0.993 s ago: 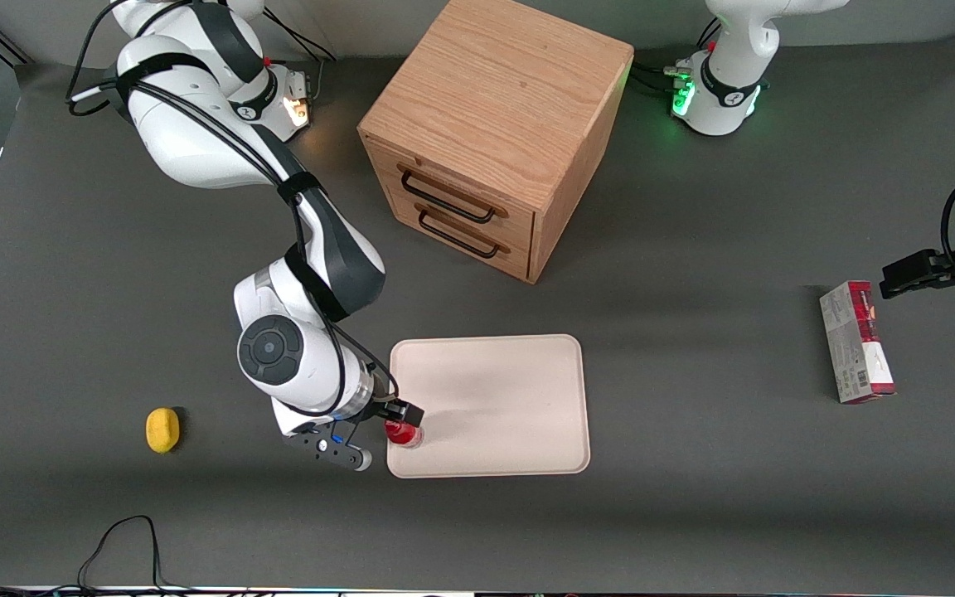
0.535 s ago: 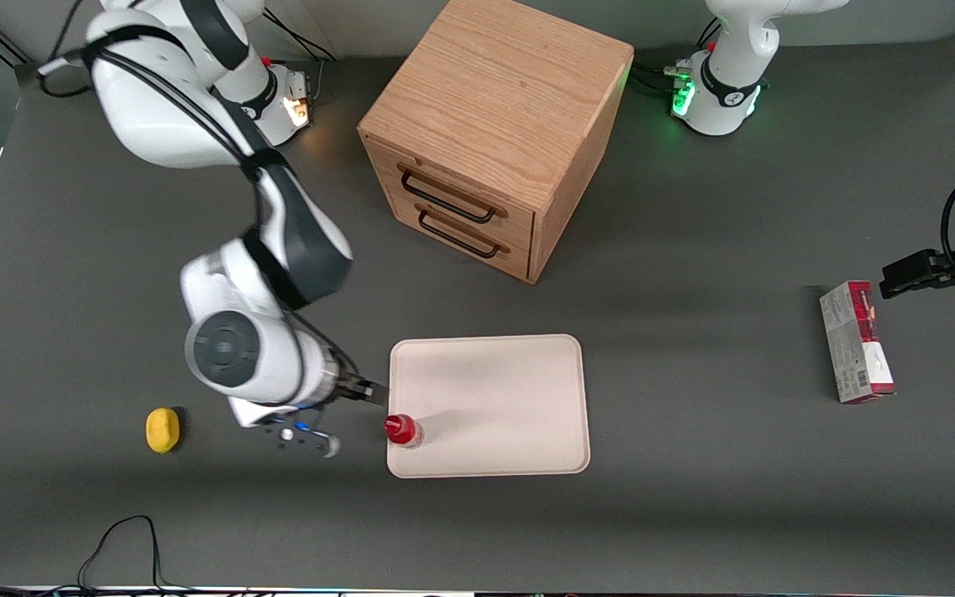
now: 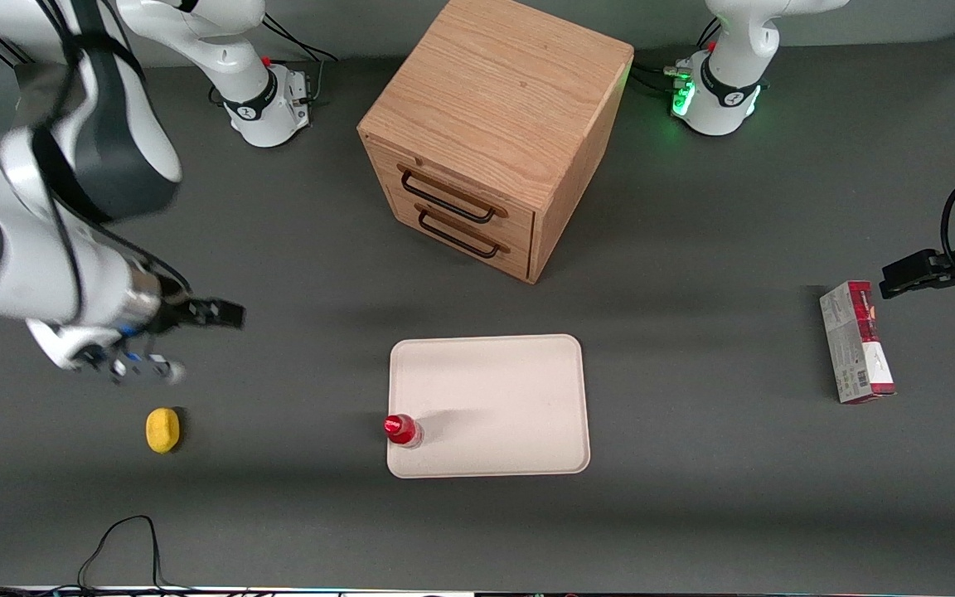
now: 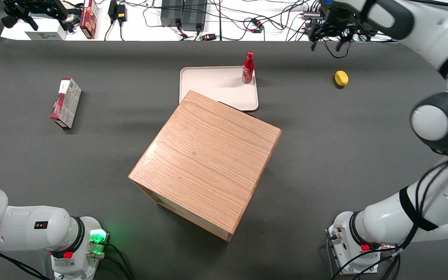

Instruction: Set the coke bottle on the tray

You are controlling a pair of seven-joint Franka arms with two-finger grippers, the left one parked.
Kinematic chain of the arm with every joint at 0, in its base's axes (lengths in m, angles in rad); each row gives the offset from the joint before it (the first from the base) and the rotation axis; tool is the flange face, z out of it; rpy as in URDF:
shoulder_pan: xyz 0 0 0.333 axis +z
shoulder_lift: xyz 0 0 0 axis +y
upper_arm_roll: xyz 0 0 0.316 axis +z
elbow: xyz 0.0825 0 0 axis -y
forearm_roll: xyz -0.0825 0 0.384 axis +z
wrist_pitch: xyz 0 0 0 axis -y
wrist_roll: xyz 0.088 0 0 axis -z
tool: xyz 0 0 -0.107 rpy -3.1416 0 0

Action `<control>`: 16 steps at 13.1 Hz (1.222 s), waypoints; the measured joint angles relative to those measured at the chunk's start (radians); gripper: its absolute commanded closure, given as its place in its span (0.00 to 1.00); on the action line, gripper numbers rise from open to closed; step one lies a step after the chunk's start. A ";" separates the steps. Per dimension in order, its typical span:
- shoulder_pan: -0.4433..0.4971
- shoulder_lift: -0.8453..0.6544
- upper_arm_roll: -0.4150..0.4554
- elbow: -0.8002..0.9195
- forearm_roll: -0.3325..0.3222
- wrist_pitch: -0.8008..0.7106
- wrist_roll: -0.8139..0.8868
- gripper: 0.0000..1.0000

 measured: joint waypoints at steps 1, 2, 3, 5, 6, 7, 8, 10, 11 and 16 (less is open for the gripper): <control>-0.001 -0.060 -0.025 -0.054 0.001 -0.005 -0.049 0.00; -0.001 -0.103 -0.049 -0.087 0.003 -0.018 -0.093 0.00; -0.001 -0.131 -0.070 -0.103 0.012 -0.033 -0.123 0.00; 0.021 -0.165 -0.111 -0.110 0.041 -0.048 -0.150 0.00; 0.072 -0.171 -0.159 -0.110 0.048 -0.048 -0.151 0.00; 0.138 -0.175 -0.226 -0.110 0.063 -0.048 -0.151 0.00; 0.171 -0.176 -0.264 -0.110 0.078 -0.049 -0.151 0.00; 0.169 -0.176 -0.282 -0.109 0.086 -0.054 -0.178 0.00; 0.162 -0.177 -0.286 -0.107 0.088 -0.065 -0.194 0.00; 0.128 -0.177 -0.255 -0.085 0.094 -0.091 -0.205 0.00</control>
